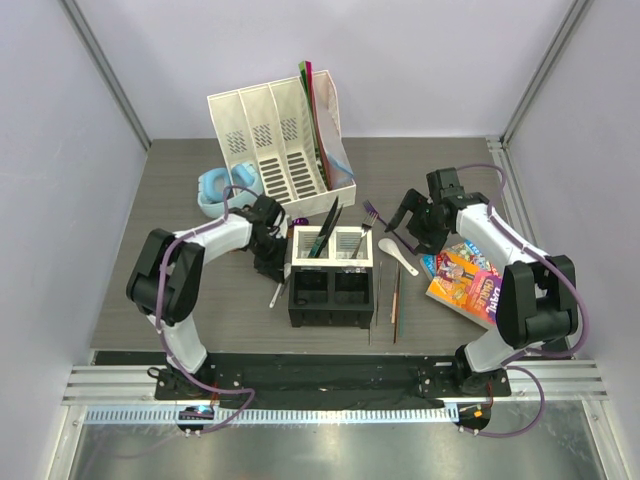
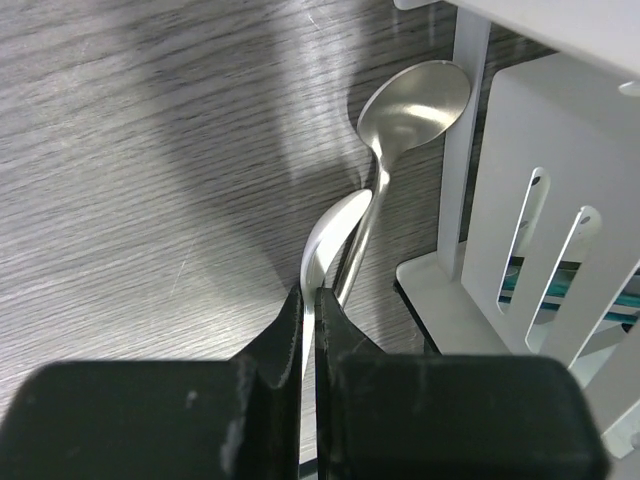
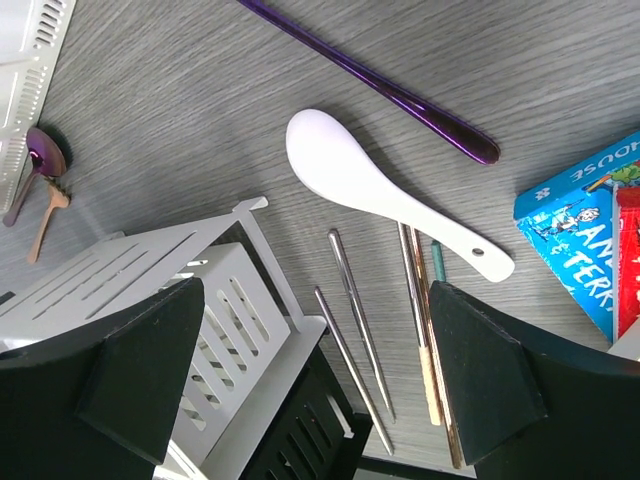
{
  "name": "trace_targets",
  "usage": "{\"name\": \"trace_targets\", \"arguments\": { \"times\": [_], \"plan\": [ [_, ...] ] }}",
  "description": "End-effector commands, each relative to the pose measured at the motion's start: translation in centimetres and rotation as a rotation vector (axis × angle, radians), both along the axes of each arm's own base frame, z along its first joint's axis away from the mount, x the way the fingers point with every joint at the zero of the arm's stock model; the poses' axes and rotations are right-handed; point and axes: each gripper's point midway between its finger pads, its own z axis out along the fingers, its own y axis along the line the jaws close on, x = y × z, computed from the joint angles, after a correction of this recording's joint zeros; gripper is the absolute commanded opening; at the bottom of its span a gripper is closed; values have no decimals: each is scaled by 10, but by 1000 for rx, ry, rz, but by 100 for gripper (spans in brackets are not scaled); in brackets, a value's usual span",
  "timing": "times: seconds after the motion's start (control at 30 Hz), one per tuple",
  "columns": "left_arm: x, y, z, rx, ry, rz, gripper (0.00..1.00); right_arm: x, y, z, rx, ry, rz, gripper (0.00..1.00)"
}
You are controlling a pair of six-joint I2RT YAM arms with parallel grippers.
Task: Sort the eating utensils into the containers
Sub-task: Pick up the spoon from the center of the board.
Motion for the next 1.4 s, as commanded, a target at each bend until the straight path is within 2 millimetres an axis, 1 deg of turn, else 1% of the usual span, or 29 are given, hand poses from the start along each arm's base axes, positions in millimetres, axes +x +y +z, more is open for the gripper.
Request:
{"name": "trace_targets", "arguments": {
  "times": [0.0,0.07,0.2,0.4,0.5,0.53,0.6,0.63,0.67,0.7,0.73,0.77,0.8,0.83,0.87,0.93,0.97,1.0,1.07,1.1,1.13,1.17,1.2,1.27,1.37],
  "plan": [
    [-6,15,-18,102,41,-13,0,23,3,20,0,-76,-2,100],
    [1,20,-14,133,9,2,0,26,2,20,-2,-77,-3,100],
    [14,27,1,153,-58,48,0,28,2,20,-3,-81,0,99],
    [25,33,23,151,-141,111,0,21,-3,16,-2,-68,3,100],
    [32,35,46,124,-215,132,0,15,-7,13,3,-56,-3,100],
    [37,35,62,105,-266,150,0,12,-10,9,2,-44,-11,100],
    [44,36,82,79,-315,165,0,9,-12,6,10,-30,-17,100],
    [45,33,92,52,-320,159,0,9,-14,4,14,-25,-20,100],
    [53,28,109,27,-347,157,0,10,-16,2,14,-19,-24,100],
    [51,25,114,13,-336,151,0,10,-15,0,13,-13,-18,100],
    [54,20,122,-15,-346,154,0,14,-15,1,14,-18,-15,100],
    [55,14,132,-59,-354,172,0,17,-15,1,17,-18,-17,100],
    [62,8,146,-98,-389,185,0,19,-15,2,20,-21,-13,100],
    [63,3,155,-130,-405,190,0,24,-15,3,23,-22,-15,99],
    [62,-5,169,-191,-424,190,0,26,-13,5,29,-26,-12,100],
    [65,-16,187,-261,-460,178,0,33,-13,5,33,-27,-11,100],
    [61,-23,193,-296,-460,149,0,34,-12,5,33,-26,-9,100],
    [53,-34,199,-356,-441,100,0,36,-11,5,34,-29,-6,100],
    [41,-46,204,-395,-429,45,0,39,-12,3,38,-20,-13,100],
    [34,-49,210,-419,-434,20,0,40,-11,3,41,-20,-11,100],
    [28,-51,210,-422,-433,11,0,41,-10,3,41,-20,-11,100],
    [25,-52,215,-432,-447,4,0,41,-11,3,42,-20,-14,100],
    [18,-53,225,-454,-469,-2,0,41,-10,1,42,-15,-14,100],
    [14,-55,233,-484,-488,-13,0,40,-11,-1,43,-10,-16,100],
    [5,-59,240,-499,-476,-43,0,38,-9,-5,51,4,-15,99]
  ]
}}
